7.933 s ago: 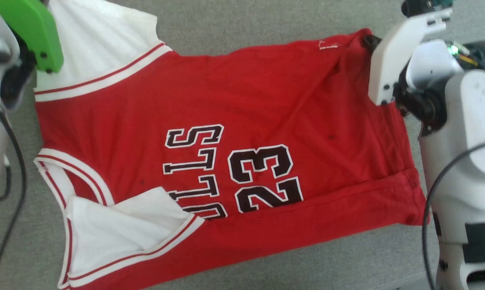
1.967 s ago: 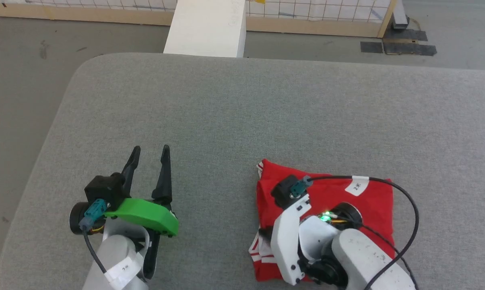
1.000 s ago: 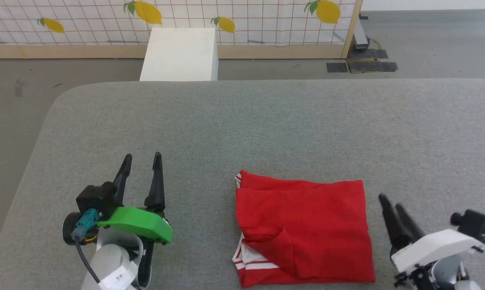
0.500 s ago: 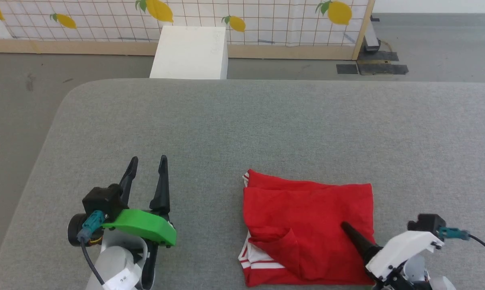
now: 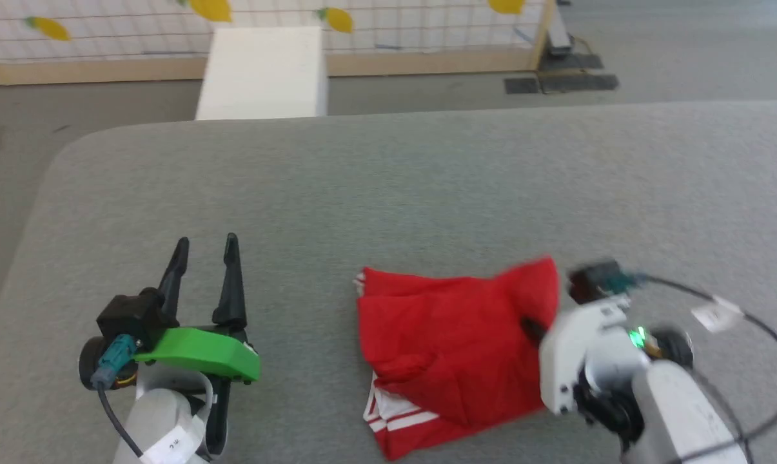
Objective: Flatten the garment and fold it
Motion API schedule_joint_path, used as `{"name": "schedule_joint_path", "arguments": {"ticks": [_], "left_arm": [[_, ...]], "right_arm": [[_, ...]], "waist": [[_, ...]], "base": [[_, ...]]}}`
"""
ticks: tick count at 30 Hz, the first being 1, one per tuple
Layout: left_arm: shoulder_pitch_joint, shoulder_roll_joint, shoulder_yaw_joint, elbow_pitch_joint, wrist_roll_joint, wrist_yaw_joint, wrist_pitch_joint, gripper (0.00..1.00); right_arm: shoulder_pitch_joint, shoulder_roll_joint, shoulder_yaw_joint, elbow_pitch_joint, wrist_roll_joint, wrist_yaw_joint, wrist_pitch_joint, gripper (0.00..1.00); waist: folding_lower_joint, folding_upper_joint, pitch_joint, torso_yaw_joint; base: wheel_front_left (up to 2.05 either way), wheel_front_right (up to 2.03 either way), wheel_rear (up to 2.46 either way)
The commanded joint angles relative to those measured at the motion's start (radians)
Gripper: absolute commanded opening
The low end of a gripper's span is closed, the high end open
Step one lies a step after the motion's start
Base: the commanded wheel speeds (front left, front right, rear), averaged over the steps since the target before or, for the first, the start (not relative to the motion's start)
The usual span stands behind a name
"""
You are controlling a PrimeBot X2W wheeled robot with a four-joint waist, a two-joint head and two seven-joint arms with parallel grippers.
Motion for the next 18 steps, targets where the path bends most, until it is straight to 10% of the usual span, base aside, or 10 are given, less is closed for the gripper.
{"name": "schedule_joint_path", "arguments": {"ticks": [1,8,18], "left_arm": [[0.01,0.004,0.008,-0.012,0.011,-0.007,-0.004,1.0],[-0.02,0.021,0.039,-0.083,0.037,-0.006,-0.004,1.0],[-0.082,0.058,0.01,-0.111,0.071,-0.007,-0.004,1.0]], "right_arm": [[-0.043,-0.021,0.035,-0.033,-0.051,-0.001,0.018,0.0],[-0.231,-0.189,0.203,-0.073,-0.2,-0.001,0.02,0.0],[-0.443,-0.356,0.136,0.145,-0.309,-0.001,-0.153,0.0]], "waist": [[0.0,0.0,0.044,-0.084],[0.0,0.0,0.129,-0.227],[0.0,0.0,0.244,-0.34]], "base": [[0.0,0.0,0.0],[0.0,0.0,0.0],[0.0,0.0,0.0]]}}
